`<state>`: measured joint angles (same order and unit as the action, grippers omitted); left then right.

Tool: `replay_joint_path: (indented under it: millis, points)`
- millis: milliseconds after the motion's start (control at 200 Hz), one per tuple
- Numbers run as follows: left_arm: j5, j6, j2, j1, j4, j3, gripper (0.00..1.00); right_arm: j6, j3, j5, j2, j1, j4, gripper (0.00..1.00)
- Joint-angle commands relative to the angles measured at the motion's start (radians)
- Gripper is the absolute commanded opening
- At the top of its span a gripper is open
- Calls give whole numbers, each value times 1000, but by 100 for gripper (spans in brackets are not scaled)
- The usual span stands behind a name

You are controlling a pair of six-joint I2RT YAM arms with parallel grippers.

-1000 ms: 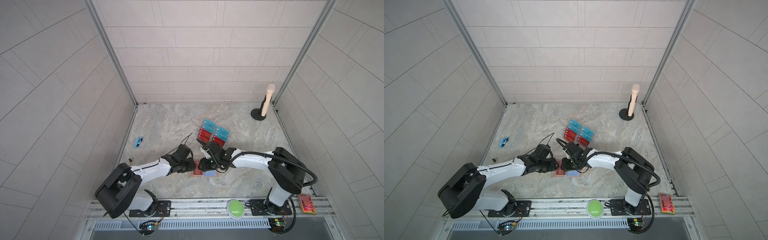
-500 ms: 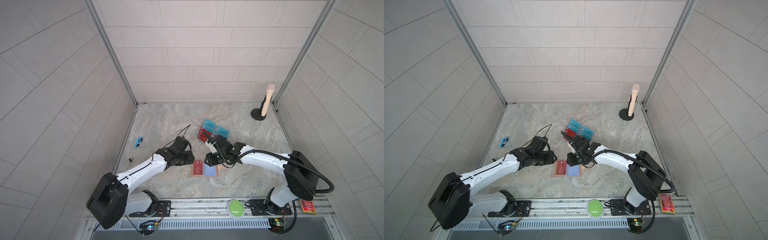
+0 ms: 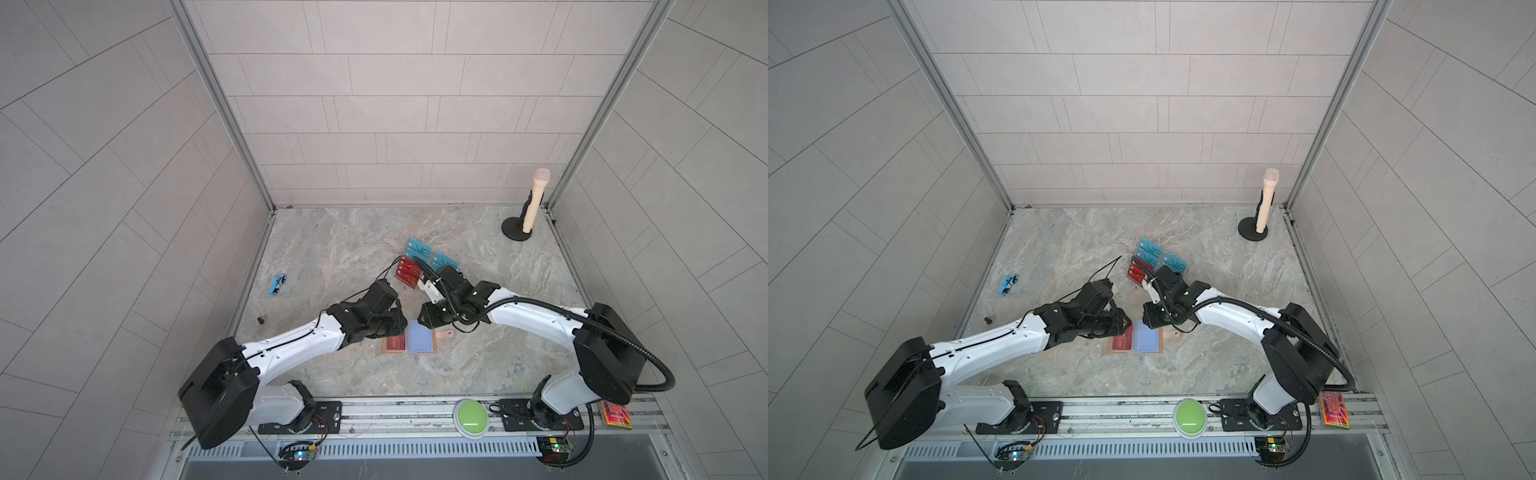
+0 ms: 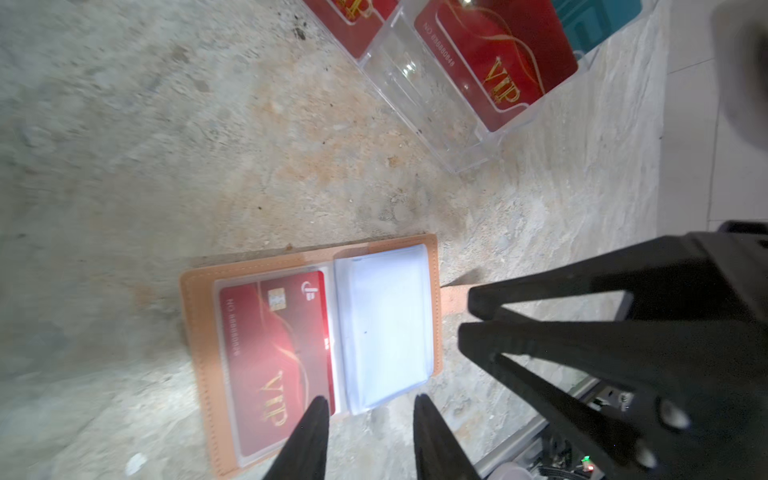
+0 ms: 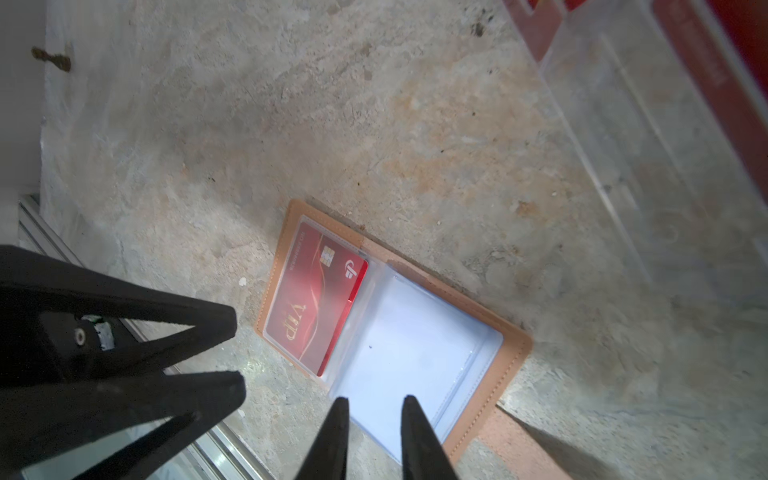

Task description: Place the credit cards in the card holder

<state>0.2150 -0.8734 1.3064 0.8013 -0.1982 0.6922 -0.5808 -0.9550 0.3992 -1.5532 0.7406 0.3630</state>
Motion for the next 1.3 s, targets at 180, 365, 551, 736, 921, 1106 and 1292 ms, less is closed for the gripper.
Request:
replay_joint_path:
  millis: [180,365,551,736,921,1106,1292]
  points:
    - [93,-65,97,3,177,-29,36,-18,64,53,-46,23,-68,17]
    - [167,-43,150,-27,205,-34,36,-5,56,-8,-78,41,-13,19]
    - [221,-18,198,-40,228,-15,36,-11,70,-54,-110,39,-1,19]
    - [249,-24,232,-60,267,-25,36,-13,69,-78,-131,39,17,19]
    - [275,-24,259,-70,292,-25,36,-16,68,-85,-137,39,27,19]
    - [271,-25,279,-71,302,-26,36,-22,69,-93,-129,39,30,18]
    - [284,-32,306,-73,339,-32,36,-22,73,-95,-129,39,30,18]
